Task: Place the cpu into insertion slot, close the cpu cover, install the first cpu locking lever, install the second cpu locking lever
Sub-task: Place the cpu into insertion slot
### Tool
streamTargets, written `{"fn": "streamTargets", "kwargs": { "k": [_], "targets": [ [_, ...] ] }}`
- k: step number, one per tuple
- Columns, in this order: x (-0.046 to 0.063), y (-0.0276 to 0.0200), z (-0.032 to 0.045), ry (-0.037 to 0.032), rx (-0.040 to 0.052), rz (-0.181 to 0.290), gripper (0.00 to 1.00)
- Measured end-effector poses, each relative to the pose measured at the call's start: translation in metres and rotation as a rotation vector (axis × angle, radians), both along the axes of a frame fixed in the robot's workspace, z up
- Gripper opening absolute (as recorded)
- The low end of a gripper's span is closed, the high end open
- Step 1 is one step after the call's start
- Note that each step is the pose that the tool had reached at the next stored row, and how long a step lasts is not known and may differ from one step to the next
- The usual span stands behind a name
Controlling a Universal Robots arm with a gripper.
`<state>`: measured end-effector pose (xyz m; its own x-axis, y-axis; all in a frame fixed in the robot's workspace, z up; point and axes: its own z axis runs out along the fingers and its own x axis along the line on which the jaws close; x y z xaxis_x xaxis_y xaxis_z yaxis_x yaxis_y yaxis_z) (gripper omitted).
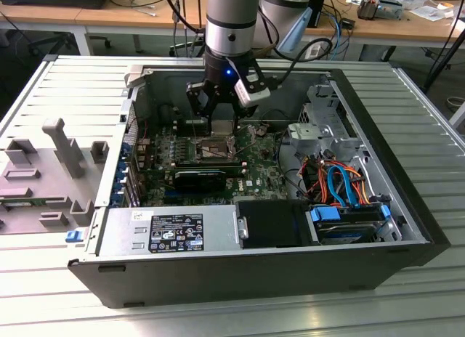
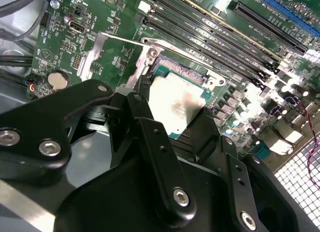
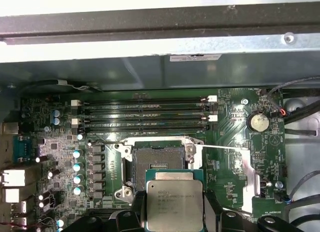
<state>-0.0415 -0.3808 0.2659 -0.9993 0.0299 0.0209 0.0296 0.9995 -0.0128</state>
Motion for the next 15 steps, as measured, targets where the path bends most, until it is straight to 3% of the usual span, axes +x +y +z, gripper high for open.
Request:
{"fn": "streamTargets", "kwargs": {
  "k": [15],
  "targets": [
    [0.0, 0.0, -0.0003, 0.0, 0.0, -0.035, 0.55]
  ]
}}
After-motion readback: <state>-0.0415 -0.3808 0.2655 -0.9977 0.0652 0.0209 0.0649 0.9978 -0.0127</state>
